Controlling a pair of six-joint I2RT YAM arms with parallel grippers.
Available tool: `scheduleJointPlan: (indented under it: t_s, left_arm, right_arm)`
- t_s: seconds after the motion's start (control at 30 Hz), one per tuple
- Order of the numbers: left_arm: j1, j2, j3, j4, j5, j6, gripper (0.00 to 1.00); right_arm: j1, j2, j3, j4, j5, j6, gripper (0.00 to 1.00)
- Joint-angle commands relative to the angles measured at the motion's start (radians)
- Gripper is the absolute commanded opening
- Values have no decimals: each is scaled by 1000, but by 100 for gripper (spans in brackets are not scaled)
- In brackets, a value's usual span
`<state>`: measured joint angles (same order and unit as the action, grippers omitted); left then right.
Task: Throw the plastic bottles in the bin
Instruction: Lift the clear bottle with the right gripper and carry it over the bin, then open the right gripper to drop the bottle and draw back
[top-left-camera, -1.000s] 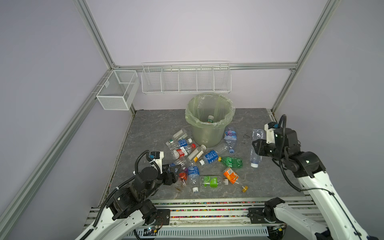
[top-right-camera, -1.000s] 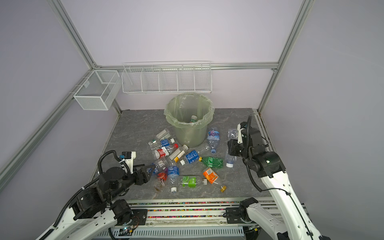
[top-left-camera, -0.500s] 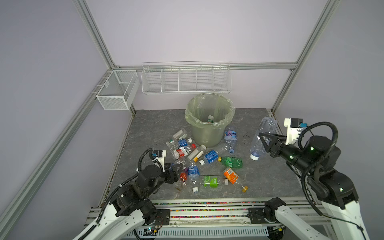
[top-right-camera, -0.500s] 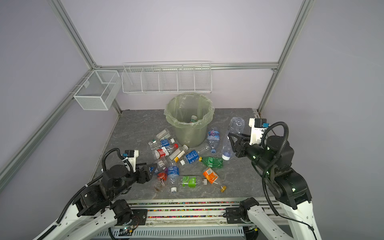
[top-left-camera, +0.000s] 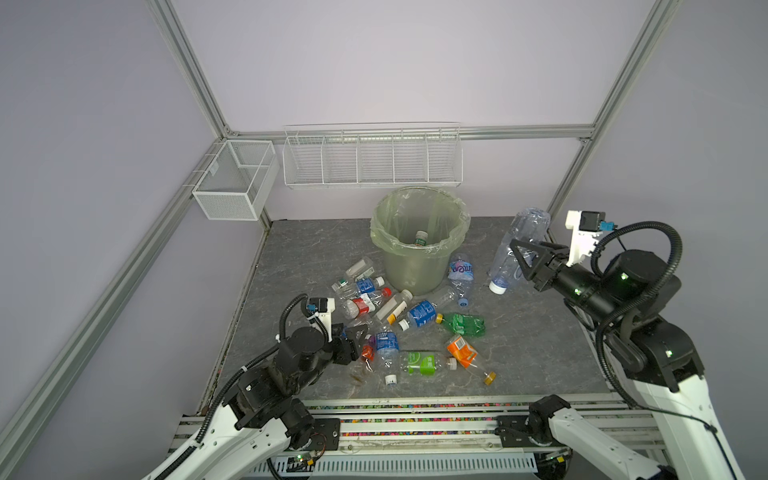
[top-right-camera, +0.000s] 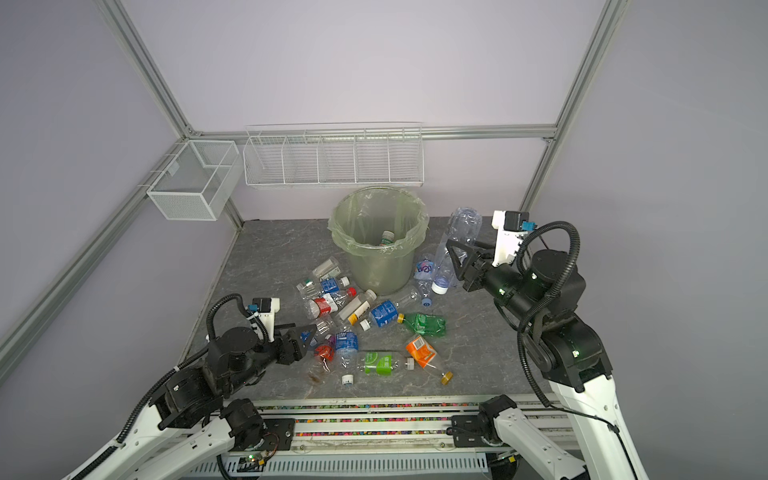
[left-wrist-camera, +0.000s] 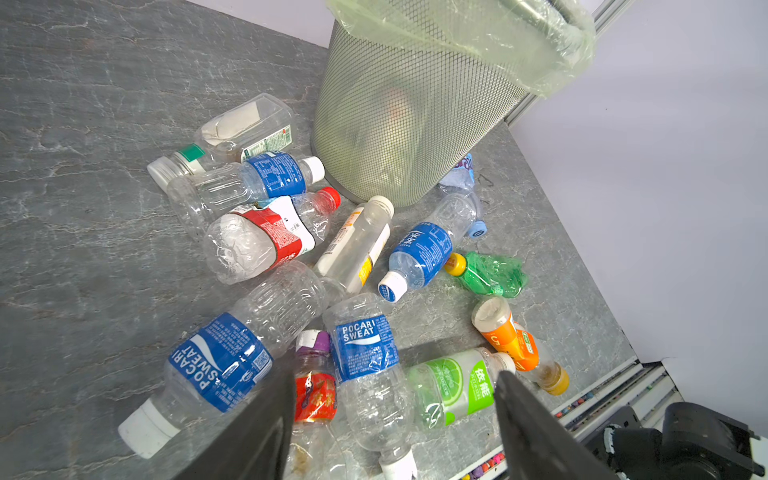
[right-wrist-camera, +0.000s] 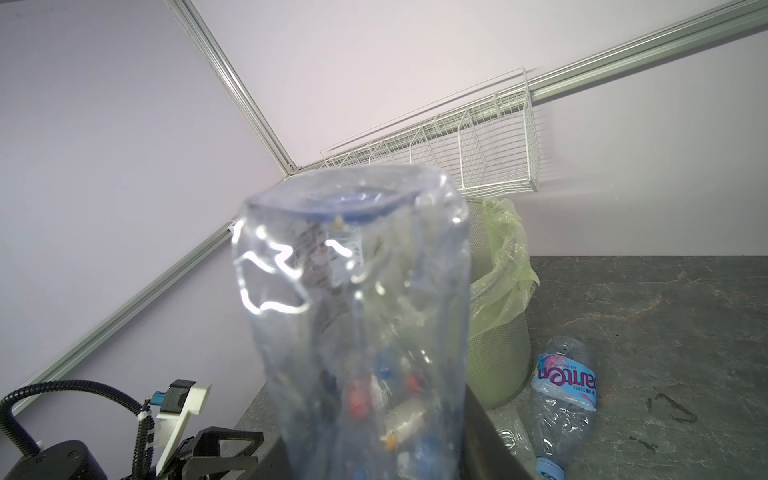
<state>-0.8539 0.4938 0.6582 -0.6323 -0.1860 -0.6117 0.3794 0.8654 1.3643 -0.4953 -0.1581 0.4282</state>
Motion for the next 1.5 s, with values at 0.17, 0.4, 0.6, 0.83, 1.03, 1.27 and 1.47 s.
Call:
scheduleJointPlan:
  t_s: [0.17, 0.4, 0.6, 0.83, 1.03, 1.27, 1.47]
  left_arm:
    - [-2, -4, 23, 7, -28, 20, 75]
    - [-4, -4, 18, 5, -33, 26, 74]
    - [-3, -9, 20, 2, -36, 30, 74]
    - [-3, -23, 29, -10, -41, 25, 74]
    - [-3, -34, 56, -39, -53, 28, 74]
    - [-3, -62, 79, -80, -64, 32, 74]
    - [-3, -67, 76, -86, -67, 32, 74]
  right_arm:
    - [50, 91, 66, 84, 17, -44, 41]
    - [90, 170, 106, 101, 54, -67, 41]
    - [98, 298, 199, 101, 72, -87, 42]
    - [97, 551, 427, 75, 79, -114, 43]
    - [98, 899, 845, -131, 18, -137, 90]
    - [131, 1013, 1094, -365, 66, -213, 88]
    - [138, 708, 639, -160, 93, -203, 88]
